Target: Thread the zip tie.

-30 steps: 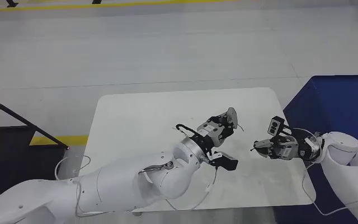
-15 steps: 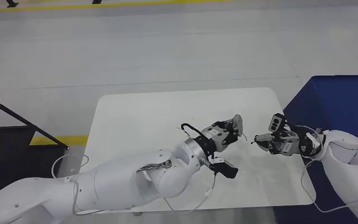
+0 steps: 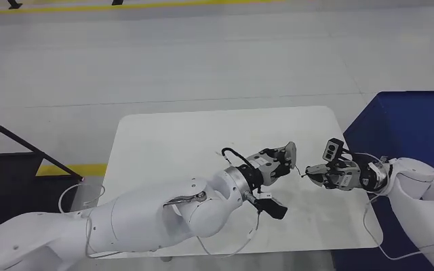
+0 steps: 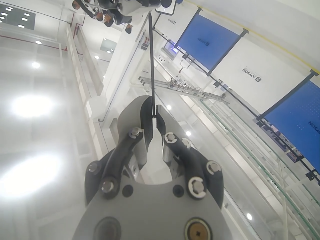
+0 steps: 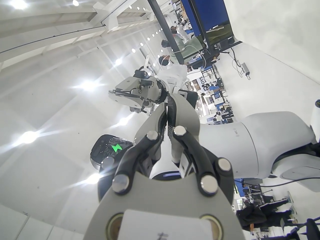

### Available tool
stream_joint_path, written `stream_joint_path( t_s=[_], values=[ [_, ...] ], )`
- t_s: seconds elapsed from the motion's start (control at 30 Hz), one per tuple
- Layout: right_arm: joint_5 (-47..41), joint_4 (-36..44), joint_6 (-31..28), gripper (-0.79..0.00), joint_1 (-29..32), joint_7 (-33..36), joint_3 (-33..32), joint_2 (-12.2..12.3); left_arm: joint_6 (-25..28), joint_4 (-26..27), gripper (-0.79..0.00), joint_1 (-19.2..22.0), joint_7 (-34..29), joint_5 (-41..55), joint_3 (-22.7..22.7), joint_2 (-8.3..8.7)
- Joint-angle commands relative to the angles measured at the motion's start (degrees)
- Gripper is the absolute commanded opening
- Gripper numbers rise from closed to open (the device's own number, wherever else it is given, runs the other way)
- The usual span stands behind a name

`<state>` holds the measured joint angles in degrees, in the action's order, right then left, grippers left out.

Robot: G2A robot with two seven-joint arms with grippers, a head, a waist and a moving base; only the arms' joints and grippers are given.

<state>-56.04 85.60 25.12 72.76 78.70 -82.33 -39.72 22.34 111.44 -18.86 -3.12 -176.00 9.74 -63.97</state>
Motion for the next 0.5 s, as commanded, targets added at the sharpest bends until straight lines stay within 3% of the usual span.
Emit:
stream_joint_path(
  t_s=[0.0, 0.47],
  values=[
    [0.02, 0.33, 0.11, -0.785, 0.07, -0.18, 0.01, -0.03, 0.08, 0.03, -0.785, 0.12, 0.24, 0.00, 0.00, 0.04],
    [0.01, 2.18, -0.12, -0.785, 0.85, -1.65, -0.77, -0.23, 0.25, 0.13, -0.785, 0.28, 1.47, 0.00, 0.00, 0.28]
  ],
)
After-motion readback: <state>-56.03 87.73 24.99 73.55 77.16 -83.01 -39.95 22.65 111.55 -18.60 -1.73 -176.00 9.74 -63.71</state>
